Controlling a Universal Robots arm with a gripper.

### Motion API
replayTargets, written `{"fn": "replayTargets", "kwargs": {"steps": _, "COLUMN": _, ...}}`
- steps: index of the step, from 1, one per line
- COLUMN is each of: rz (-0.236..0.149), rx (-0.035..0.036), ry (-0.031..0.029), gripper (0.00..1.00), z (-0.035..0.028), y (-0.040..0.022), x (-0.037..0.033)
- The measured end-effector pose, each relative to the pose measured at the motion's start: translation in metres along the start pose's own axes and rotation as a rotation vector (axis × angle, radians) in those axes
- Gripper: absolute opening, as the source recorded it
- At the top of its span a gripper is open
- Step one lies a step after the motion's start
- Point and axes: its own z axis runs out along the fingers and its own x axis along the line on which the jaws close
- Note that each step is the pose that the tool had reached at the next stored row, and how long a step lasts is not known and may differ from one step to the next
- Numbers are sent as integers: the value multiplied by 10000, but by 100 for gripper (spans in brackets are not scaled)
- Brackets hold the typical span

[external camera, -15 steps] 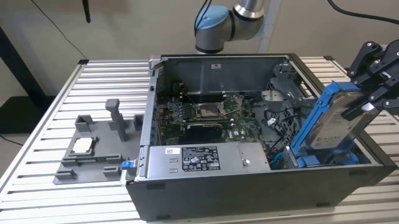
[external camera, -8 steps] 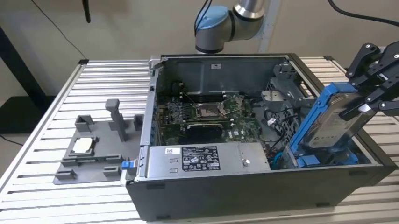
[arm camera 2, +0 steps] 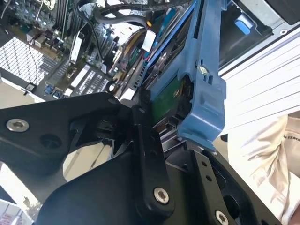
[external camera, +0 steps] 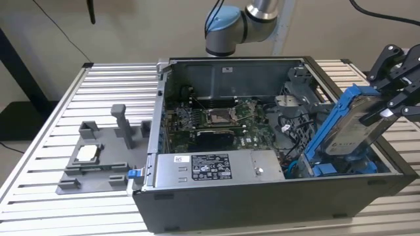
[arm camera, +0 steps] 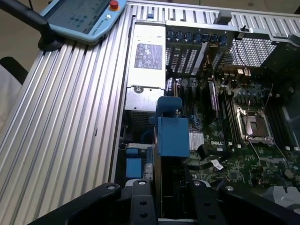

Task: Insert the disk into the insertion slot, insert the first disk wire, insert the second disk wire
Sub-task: 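Insert the disk into the insertion slot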

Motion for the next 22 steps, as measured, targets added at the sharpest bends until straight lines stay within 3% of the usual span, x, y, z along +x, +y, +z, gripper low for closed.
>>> {"fn": "replayTargets", "kwargs": {"steps": 10, "rz": -8, "rx": 18, "ry": 9, "gripper": 31, "z": 114, "y": -57, "x": 83}}
{"fn": "replayTargets", "kwargs": {"steps": 13, "rz": -11, "rx": -28, "ry": -5, "gripper": 31, "z": 100, "y": -47, "x": 82}}
{"fn": "replayTargets", "kwargs": {"steps": 17, "rz": -6, "rx": -21, "ry": 4, "gripper": 31, "z": 47, "y": -6, "x": 78}}
{"fn": "replayTargets", "kwargs": {"steps": 18, "rz": -8, "rx": 14, "ry": 4, "gripper": 31, "z": 51, "y": -4, "x": 78}}
{"fn": "replayTargets", "kwargs": {"steps": 19, "rz": 0, "rx": 143, "ry": 33, "gripper": 31, "z": 52, "y": 3, "x": 77}}
{"fn": "replayTargets", "kwargs": {"steps": 21, "rz": 16, "rx": 476, "ry": 101, "gripper": 31, "z": 62, "y": 16, "x": 77}}
{"fn": "replayTargets", "kwargs": {"steps": 22, "rz": 23, "rx": 600, "ry": 125, "gripper": 31, "z": 75, "y": 26, "x": 77}}
